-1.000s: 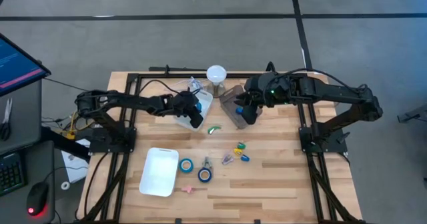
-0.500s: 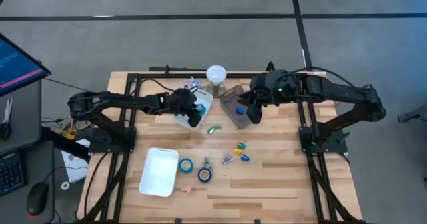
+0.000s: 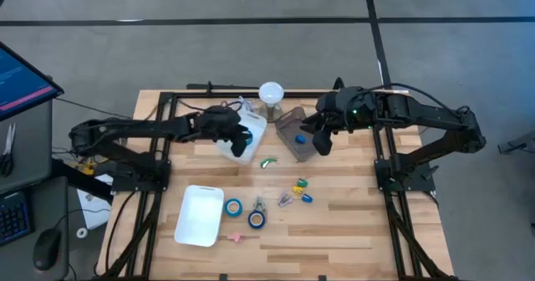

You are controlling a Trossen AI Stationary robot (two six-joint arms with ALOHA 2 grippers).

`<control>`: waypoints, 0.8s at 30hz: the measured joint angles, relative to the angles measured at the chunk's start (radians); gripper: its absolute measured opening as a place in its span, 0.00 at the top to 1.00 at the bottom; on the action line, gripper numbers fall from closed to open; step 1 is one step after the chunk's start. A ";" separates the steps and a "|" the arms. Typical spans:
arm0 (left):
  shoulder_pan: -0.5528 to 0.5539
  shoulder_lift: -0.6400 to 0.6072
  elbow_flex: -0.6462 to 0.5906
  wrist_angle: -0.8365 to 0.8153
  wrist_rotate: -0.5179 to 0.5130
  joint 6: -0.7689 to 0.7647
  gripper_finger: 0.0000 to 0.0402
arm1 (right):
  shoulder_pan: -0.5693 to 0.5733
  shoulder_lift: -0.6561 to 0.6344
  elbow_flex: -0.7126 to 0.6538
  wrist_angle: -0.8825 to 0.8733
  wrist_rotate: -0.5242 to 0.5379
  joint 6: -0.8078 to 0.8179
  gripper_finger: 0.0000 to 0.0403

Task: Pick and place Stapler, Stapler remover, tape
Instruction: Put the purple staple remover into the bottom white bin

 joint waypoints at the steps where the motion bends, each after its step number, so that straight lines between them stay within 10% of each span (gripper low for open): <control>1: -0.007 -0.032 0.000 0.005 0.015 0.000 0.64 | 0.000 0.000 0.000 0.000 -0.017 0.000 0.77; 15: -0.203 -0.408 0.000 0.032 -0.039 0.154 0.98 | -0.001 0.008 0.000 -0.004 -0.123 0.040 0.77; 24: -0.383 -0.428 0.000 0.024 -0.171 0.214 0.99 | 0.105 0.009 0.000 -0.134 -0.031 -0.031 0.78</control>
